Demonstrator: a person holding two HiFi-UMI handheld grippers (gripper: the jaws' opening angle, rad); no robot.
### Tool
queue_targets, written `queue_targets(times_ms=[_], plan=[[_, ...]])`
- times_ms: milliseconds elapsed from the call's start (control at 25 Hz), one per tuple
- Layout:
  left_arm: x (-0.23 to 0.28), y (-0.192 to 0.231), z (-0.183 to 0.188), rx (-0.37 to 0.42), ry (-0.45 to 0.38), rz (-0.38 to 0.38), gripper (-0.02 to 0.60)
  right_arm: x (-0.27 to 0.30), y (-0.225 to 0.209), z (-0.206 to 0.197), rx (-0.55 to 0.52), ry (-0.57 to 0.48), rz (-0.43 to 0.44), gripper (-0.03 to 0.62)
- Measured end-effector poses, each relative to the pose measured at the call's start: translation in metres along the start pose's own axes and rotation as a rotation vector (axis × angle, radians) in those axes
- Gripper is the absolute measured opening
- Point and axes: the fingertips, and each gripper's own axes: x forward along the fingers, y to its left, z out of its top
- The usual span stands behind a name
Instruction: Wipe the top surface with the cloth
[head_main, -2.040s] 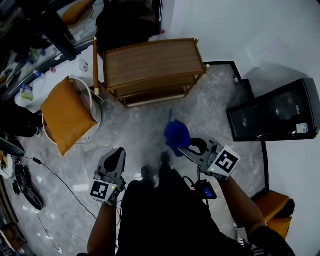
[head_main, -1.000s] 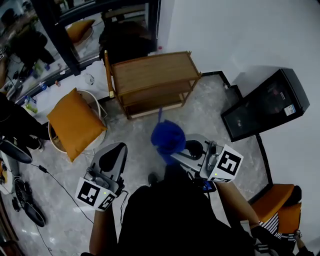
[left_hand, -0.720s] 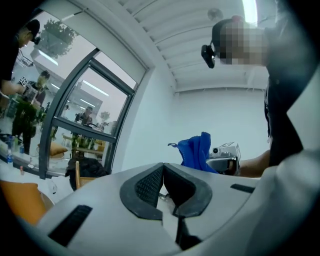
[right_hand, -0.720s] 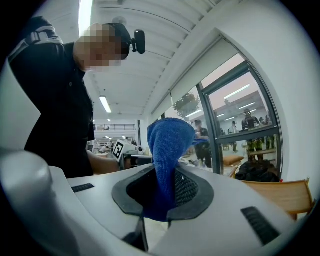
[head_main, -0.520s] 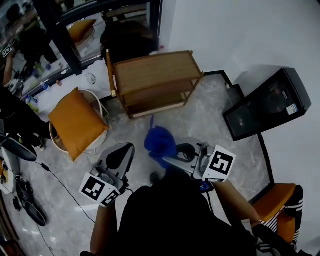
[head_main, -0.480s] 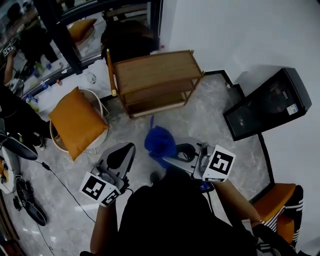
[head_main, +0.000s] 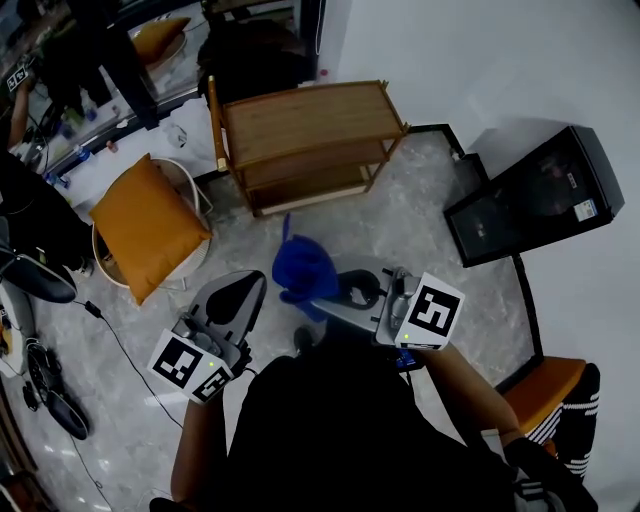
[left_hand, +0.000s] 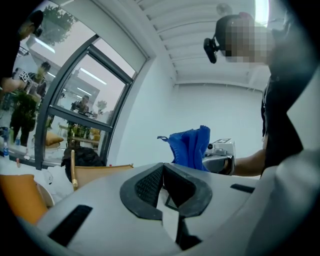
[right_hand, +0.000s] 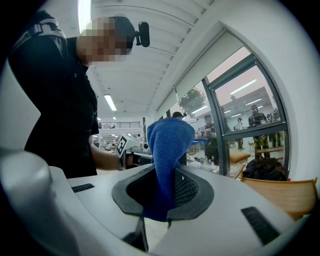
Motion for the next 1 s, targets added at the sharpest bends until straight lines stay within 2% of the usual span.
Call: queue_targets(times_ms=[640, 1000], plan=[[0.017, -0.01, -0.004, -0.013, 0.027, -0.033, 0.012, -0.013, -0.012, -0.009, 0.026, -0.013, -0.042, 0.055], [0.017, -0.012, -0.006, -0.025, 0.024, -0.027, 0.012, -0.016, -0.012, -0.014, 0.025, -0.015, -0.065, 0.055]])
